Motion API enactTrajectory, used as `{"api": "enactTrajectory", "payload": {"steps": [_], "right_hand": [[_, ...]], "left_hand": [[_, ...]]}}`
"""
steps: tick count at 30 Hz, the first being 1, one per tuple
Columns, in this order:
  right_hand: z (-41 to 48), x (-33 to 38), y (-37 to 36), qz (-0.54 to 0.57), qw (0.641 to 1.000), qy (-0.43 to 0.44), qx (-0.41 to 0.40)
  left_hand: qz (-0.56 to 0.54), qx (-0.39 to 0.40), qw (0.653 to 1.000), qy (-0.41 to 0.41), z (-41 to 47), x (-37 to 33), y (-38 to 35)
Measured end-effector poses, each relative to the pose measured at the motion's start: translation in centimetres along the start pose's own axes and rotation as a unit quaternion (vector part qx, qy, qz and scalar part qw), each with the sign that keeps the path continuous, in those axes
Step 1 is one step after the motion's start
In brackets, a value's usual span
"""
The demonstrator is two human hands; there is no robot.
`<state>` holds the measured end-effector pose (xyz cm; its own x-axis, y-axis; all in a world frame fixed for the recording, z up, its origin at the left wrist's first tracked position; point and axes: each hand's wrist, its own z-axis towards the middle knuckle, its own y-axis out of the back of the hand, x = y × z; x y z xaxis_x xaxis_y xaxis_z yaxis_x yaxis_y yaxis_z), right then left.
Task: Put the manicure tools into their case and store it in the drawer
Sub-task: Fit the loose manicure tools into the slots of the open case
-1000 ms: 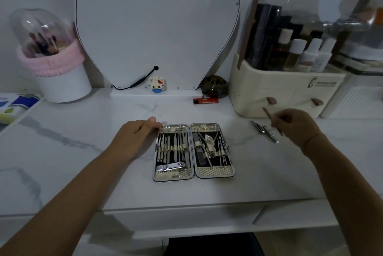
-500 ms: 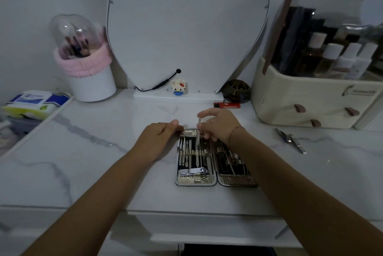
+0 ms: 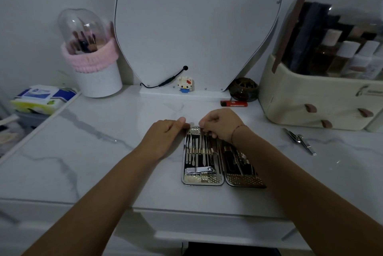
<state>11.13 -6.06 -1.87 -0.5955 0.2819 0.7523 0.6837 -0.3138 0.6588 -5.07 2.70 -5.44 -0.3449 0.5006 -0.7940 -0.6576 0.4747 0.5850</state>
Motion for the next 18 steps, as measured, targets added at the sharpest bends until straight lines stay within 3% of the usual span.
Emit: {"api": "enactTrajectory", "payload": {"steps": [7, 12, 15, 18], "right_hand": [[-0.5, 0.4, 0.5, -0.125, 0.988, 0.077, 0.038], [-1.4, 0.2, 1.0, -0.222, 0.959, 0.154, 0.082], [-1.7, -0.3, 1.0, -0.207, 0.957, 0.190, 0.071], [-2.3, -1.2, 1.6, -0.100, 0.977, 0.191, 0.008]], "left_hand": [[-0.012, 0.001, 1.000, -0.001, 0.0, 0.1, 0.0], [0.000, 0.000, 1.000, 0.000, 0.0, 0.0, 0.0], [0.000, 0.001, 1.000, -0.003, 0.0, -0.1, 0.0], [0.005, 0.002, 1.000, -0.006, -0.1, -0.1, 0.1]]}}
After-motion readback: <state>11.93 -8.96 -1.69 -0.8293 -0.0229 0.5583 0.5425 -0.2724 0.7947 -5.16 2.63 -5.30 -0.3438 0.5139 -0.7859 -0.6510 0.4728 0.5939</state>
